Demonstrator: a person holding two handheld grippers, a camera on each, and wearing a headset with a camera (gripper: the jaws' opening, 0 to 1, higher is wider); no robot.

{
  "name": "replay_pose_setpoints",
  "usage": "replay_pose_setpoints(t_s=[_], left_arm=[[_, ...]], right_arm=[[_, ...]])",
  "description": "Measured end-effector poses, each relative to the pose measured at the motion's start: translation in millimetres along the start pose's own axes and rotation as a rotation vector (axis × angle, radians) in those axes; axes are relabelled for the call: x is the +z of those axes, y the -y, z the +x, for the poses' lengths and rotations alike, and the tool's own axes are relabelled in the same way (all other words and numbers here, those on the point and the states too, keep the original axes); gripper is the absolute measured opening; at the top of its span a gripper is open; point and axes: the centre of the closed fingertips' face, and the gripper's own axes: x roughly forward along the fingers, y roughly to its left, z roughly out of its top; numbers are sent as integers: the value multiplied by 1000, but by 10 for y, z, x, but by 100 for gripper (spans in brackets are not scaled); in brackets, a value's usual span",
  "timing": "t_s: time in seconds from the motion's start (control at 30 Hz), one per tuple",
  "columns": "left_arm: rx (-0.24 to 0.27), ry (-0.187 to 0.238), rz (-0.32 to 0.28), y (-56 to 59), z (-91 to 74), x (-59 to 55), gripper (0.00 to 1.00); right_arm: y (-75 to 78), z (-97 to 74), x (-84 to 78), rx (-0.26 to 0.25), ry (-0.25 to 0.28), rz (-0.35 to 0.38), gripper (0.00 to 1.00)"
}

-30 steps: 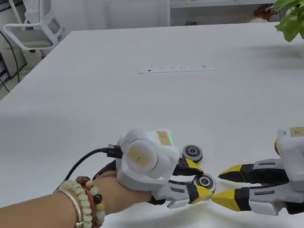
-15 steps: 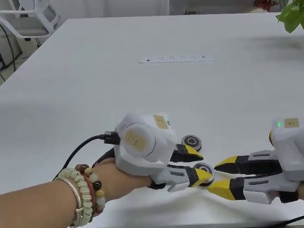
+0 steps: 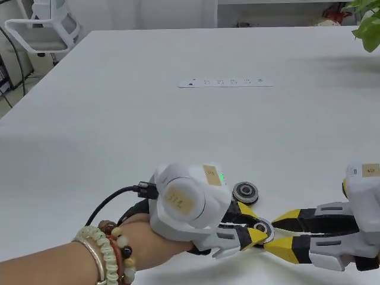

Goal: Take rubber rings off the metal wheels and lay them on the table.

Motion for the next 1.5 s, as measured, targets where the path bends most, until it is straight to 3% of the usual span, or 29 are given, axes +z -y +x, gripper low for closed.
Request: replay_pose_setpoints(t_s=[0.43, 0.5, 0.53, 0.57, 0.8, 0.93, 1.0, 1.13, 1.27, 1.5], left_arm=[[25, 0, -4, -48, -6, -18, 14], [31, 2, -7, -55, -7, -18, 14], [31, 2, -7, -52, -8, -18, 14], [31, 2, -6, -52, -8, -17, 14], [37, 3, -7, -54, -11, -16, 14], [38, 3, -8, -54, -13, -17, 14], [38, 3, -7, -54, -14, -16, 14], [37, 3, -6, -51, -15, -16, 14], [36, 5, -7, -52, -16, -17, 14], [41, 19, -16, -52, -12, -15, 14]], right_arm=[[30, 6, -10, -18, 0, -40, 16], [44, 1, -29, -27, -13, -53, 11], [76, -8, -89, -46, -52, -84, 4], [51, 7, -52, -36, -27, -74, 4], [96, 3, -52, -66, -37, -73, 0], [152, -17, -54, -87, -25, 1, 0], [171, -43, -13, -94, 7, 64, 0], [151, -62, 10, -80, 40, 157, 0], [143, -86, 94, -45, 126, 335, 0], [119, -99, 96, -30, 152, 403, 0]])
